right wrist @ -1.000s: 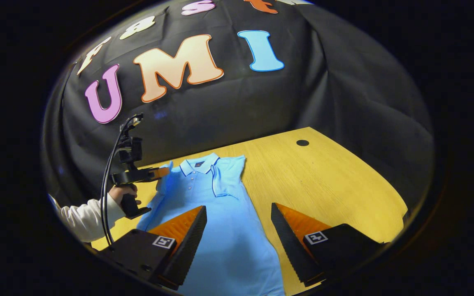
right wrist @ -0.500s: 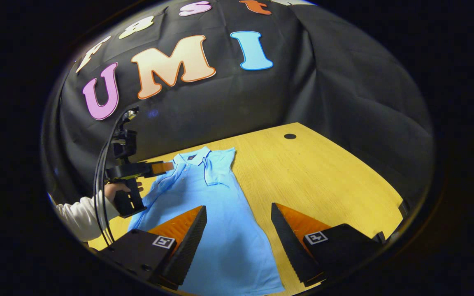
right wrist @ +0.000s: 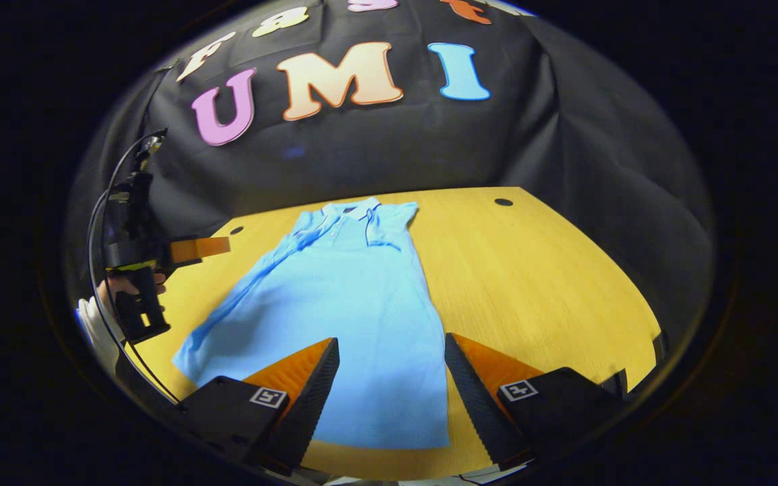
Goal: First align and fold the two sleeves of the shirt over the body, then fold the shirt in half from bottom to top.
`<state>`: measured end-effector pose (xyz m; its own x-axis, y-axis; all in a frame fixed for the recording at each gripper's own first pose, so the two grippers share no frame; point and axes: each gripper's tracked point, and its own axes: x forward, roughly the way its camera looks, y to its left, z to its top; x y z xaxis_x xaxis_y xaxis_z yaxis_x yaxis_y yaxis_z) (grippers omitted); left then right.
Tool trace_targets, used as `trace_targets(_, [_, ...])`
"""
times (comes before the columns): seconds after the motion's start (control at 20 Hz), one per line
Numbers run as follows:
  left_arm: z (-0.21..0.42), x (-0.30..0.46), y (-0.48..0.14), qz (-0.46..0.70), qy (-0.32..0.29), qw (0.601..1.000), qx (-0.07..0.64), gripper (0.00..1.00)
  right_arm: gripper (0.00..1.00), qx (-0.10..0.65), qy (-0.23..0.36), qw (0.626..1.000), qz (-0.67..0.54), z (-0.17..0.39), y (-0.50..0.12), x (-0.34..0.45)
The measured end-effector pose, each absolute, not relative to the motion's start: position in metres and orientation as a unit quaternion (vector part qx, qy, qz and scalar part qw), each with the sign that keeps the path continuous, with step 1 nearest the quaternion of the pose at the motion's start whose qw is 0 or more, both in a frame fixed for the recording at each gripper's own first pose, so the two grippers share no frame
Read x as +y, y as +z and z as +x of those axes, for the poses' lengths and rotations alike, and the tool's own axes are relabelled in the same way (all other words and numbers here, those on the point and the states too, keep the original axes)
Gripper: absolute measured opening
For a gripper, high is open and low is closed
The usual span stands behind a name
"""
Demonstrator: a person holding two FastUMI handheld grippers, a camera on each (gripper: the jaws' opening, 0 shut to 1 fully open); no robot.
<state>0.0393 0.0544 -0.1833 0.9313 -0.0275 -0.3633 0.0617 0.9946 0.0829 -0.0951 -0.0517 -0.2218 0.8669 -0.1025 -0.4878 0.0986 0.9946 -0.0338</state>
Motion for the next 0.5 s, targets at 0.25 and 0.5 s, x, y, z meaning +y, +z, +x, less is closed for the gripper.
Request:
trace_targets(0.25, [-0.059,0.073,-0.24,0.034,0.015,0.974,0.226,0.96,0.98,0.268,-0.021,0.963,-0.024,-0.135,-0.253,-0.044])
trace_targets(0.5, [-0.085,0.079,-0.263,0.028,0.031,0.972,0.23,0.96,0.98,0.277,-0.009,0.96,-0.031,-0.154,-0.276,-0.041])
